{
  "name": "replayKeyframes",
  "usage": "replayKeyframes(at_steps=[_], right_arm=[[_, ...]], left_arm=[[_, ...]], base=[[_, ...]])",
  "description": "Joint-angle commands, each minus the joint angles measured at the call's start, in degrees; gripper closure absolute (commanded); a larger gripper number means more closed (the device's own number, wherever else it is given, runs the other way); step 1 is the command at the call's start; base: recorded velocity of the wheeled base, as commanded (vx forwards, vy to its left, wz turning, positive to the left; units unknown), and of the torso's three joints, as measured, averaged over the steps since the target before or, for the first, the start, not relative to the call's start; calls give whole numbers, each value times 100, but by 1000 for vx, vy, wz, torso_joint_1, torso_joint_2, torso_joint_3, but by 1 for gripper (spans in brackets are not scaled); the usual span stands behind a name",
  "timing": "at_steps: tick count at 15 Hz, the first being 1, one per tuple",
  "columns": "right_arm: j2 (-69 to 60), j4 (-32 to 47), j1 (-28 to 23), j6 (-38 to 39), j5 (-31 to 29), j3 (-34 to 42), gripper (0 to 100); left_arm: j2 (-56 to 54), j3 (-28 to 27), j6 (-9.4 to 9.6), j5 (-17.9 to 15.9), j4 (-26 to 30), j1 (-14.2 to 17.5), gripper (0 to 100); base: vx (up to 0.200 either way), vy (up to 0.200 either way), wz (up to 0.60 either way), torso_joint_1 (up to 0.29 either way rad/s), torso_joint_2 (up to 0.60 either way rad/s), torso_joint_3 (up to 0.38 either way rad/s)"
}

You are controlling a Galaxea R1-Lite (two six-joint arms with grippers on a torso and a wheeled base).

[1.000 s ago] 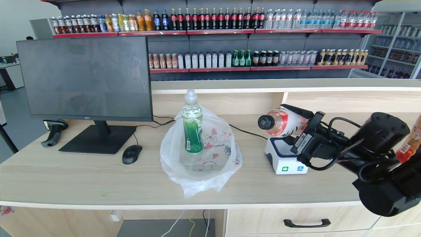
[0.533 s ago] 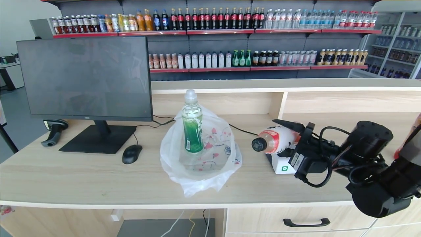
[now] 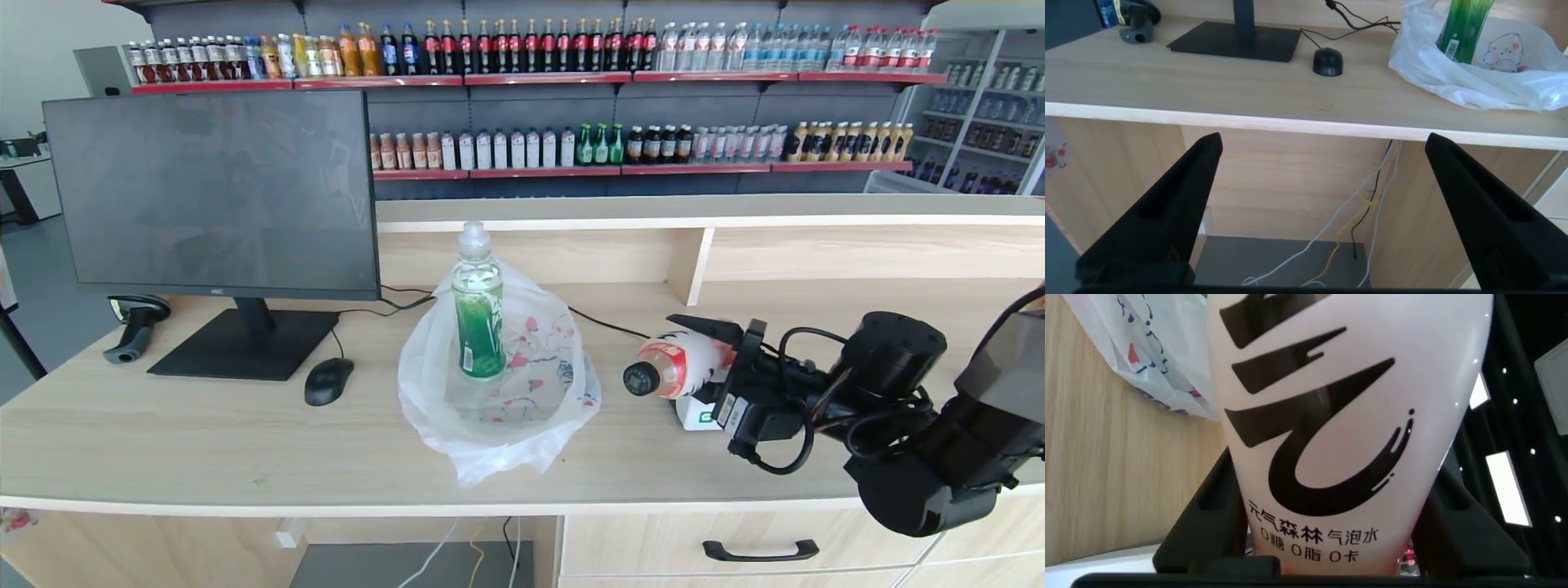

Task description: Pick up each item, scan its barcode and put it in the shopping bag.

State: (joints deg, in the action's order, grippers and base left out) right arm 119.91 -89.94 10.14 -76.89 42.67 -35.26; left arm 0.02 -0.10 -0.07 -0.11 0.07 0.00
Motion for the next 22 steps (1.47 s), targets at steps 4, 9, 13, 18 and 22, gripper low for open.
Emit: replayKeyframes(at_steps=[4,9,13,18,22], right_arm=[[33,-6,-214,-11,233,1,100],[-11,-6,-100,33,242,10,100],[-20,-6,67,192,242,-87,100],[-20,-6,146,227,242,-96,100],[-38,-6,155,235,242,-60,100]], left_arm=[[-2,1,7,2,1,0,0],[-2,1,7,-7,1,0,0],[-2,1,-10,-7,1,0,0],[-2,10,-1,-7,1,0,0],[-2,1,16,-7,1,0,0]], base=[[0,0,0,0,0,0],[0,0,0,0,0,0],[0,0,0,0,0,0],[0,0,0,0,0,0],[0,0,0,0,0,0]])
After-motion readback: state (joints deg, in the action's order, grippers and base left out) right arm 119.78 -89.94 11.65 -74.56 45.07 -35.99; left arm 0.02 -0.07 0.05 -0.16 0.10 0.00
